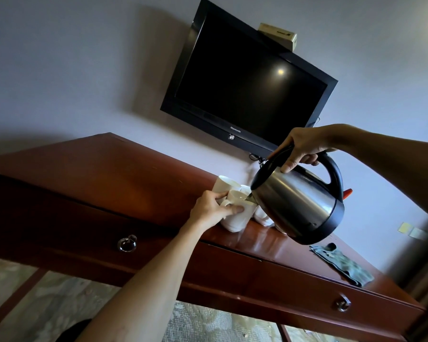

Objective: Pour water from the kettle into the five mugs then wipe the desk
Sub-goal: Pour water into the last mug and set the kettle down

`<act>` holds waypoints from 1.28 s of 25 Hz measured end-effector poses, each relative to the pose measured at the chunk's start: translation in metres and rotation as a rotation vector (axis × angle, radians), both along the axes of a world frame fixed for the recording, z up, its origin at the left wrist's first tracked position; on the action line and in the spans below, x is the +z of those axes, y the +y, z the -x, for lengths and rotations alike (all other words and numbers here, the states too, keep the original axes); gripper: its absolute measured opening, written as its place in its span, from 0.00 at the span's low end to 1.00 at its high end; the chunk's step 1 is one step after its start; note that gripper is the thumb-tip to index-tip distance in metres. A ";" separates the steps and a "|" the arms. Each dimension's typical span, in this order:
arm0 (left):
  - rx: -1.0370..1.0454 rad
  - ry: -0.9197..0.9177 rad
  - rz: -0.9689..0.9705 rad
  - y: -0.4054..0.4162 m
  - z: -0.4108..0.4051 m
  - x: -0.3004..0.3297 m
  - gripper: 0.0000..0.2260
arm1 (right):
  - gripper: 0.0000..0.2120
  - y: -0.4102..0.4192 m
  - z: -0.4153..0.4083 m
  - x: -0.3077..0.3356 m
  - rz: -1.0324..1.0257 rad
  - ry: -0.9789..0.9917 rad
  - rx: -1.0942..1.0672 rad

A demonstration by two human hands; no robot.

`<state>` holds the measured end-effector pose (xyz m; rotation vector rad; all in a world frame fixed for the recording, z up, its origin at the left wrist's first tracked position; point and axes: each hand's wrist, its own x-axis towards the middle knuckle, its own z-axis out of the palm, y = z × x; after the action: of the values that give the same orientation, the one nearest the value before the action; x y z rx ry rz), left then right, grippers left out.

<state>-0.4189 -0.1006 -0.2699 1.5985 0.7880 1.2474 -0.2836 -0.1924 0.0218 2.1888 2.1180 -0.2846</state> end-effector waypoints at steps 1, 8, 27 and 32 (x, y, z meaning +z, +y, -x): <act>0.001 0.002 -0.001 0.000 0.000 0.000 0.40 | 0.30 -0.001 -0.001 0.000 -0.001 0.003 -0.001; 0.009 0.000 0.002 0.002 -0.002 -0.001 0.40 | 0.27 -0.003 -0.002 -0.002 -0.007 0.020 -0.012; -0.002 -0.028 0.006 0.002 -0.002 -0.001 0.41 | 0.30 0.000 -0.003 0.000 0.021 0.038 -0.033; -0.013 -0.027 0.017 0.002 -0.002 -0.002 0.41 | 0.29 0.000 -0.002 0.000 0.023 0.044 -0.041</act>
<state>-0.4166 -0.0983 -0.2720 1.5675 0.7678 1.2470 -0.2816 -0.1928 0.0215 2.2354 2.0832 -0.3606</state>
